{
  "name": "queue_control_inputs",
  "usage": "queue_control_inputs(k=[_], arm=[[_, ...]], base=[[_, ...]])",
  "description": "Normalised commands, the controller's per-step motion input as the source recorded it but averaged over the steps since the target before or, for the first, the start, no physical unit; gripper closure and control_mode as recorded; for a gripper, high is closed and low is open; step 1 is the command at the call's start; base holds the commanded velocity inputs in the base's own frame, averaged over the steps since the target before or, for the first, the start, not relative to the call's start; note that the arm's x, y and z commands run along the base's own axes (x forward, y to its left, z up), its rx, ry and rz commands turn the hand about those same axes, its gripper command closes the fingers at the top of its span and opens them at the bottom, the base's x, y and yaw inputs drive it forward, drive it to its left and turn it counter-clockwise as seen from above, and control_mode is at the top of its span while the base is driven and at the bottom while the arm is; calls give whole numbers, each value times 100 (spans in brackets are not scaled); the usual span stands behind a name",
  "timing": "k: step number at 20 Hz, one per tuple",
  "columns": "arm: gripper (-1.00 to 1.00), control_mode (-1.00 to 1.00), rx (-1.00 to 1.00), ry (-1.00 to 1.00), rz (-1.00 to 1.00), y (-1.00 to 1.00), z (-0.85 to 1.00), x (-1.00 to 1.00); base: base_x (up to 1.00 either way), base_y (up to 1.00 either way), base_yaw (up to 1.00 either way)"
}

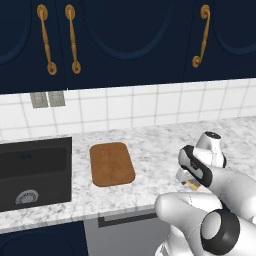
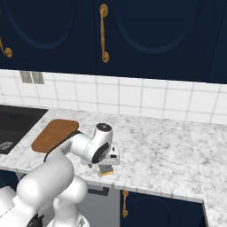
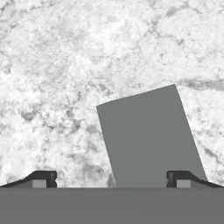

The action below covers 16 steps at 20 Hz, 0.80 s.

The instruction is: Pick up the sponge from the counter and clean the cutting board by briefly scrubbing or pressing down on the cutting board. Once finished, release the sponge.

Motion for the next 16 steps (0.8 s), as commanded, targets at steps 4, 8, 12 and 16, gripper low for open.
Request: queue_control_inputs(k=[4, 8, 12, 16], arm=[[-100, -100, -2, 0, 0, 12, -54, 17], [-100, -100, -10, 0, 0, 0, -51, 13], [-100, -100, -10, 0, 0, 0, -54, 12], [-100, -100, -9, -3, 0, 0, -48, 1]], base=[[0, 0, 0], [0, 0, 0], [0, 0, 0], [0, 0, 0]])
